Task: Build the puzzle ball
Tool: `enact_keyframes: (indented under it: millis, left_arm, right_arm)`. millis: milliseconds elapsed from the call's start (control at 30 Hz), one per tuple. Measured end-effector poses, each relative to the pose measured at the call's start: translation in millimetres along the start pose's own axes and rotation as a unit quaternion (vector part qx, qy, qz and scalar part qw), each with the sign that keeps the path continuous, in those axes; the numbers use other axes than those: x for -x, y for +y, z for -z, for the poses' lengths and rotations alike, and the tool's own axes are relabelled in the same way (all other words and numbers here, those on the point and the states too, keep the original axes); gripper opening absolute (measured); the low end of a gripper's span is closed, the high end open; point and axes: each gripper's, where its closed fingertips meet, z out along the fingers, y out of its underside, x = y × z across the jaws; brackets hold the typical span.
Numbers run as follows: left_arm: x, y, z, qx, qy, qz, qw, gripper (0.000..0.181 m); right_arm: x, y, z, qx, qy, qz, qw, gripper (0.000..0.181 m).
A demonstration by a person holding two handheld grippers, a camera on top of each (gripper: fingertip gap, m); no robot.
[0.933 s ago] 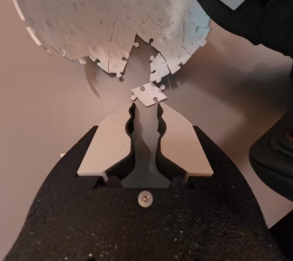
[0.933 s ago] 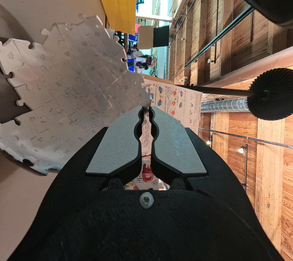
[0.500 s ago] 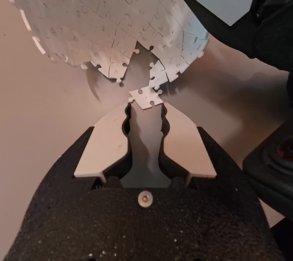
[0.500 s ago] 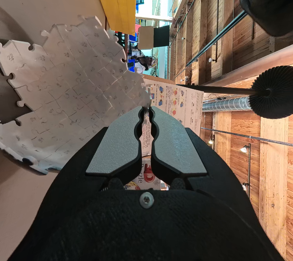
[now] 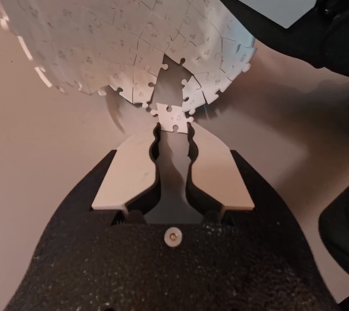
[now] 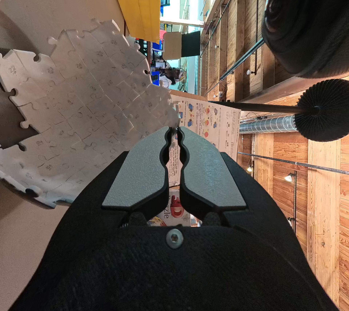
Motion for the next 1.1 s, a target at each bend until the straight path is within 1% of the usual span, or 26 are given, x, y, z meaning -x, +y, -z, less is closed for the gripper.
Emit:
enact_keyframes:
  millis: [33,200,300,400,567,800,967,1100]
  left_arm:
    - [0,0,0,-0.002,-0.002,-0.001,1.000,0.026]
    - [9,0,5,-0.006,-0.032,-0.025,0.999,0.026]
    - [11,-9,11,-0.029,-0.025,-0.025,0.999,0.026]
    - [15,-20,12,-0.040,-0.030,-0.047,0.998,0.026]
    - [16,-28,0,-0.023,-0.034,-0.077,0.996,0.026]
    - [12,-29,-10,-0.015,-0.009,-0.060,0.998,0.024]
    - [17,-31,-6,-0.031,-0.014,-0.053,0.998,0.023]
    - [21,-40,0,-0.060,-0.027,-0.086,0.994,0.018]
  right_arm:
    - [0,0,0,0.000,0.000,-0.001,1.000,0.005]
    - [1,1,0,0.001,0.000,-0.002,1.000,0.005]
    - [1,2,0,0.001,0.001,-0.003,1.000,0.006]
    - [1,2,0,0.001,0.001,-0.004,1.000,0.006]
    - [0,1,0,0.001,0.006,-0.005,1.000,0.005]
    - [1,2,1,0.000,0.009,-0.006,1.000,0.005]
    - [1,1,1,-0.002,0.010,-0.005,1.000,0.005]
    - [1,1,1,-0.002,0.010,-0.004,1.000,0.005]
